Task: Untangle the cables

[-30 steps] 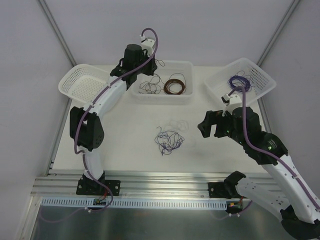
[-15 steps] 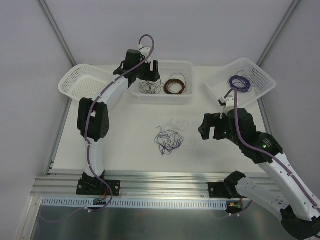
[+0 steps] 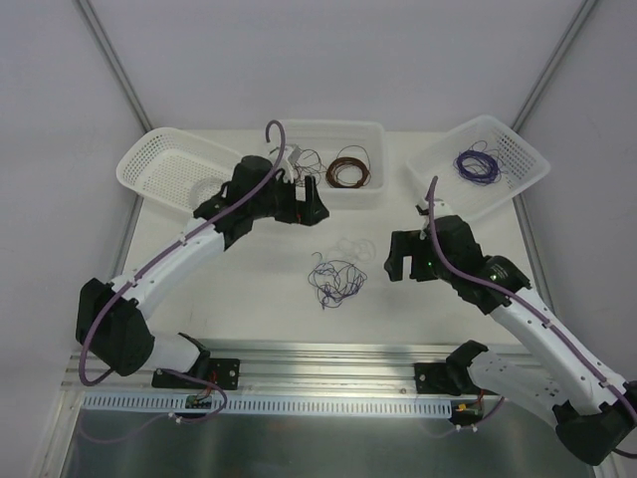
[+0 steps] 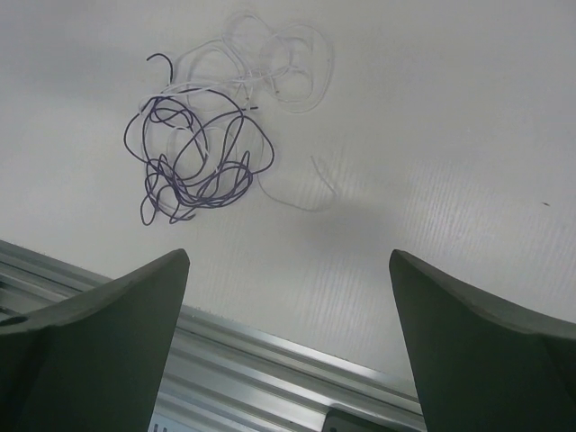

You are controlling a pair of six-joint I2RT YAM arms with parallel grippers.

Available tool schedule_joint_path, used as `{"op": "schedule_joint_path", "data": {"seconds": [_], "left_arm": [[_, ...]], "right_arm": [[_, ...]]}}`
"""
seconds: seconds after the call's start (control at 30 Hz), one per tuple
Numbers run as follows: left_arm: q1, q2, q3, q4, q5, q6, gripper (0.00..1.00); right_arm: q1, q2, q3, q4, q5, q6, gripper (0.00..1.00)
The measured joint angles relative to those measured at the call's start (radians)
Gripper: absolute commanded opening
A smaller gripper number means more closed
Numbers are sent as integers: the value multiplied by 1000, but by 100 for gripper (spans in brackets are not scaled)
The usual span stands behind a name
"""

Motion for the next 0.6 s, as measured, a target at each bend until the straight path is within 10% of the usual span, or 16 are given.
{"op": "schedule_joint_path", "data": {"seconds": [0.6], "left_arm": [[-333,25,-309,-54,-117,-205,73]], "right_arm": [[0,222,-188,258,-104,177,78]]}}
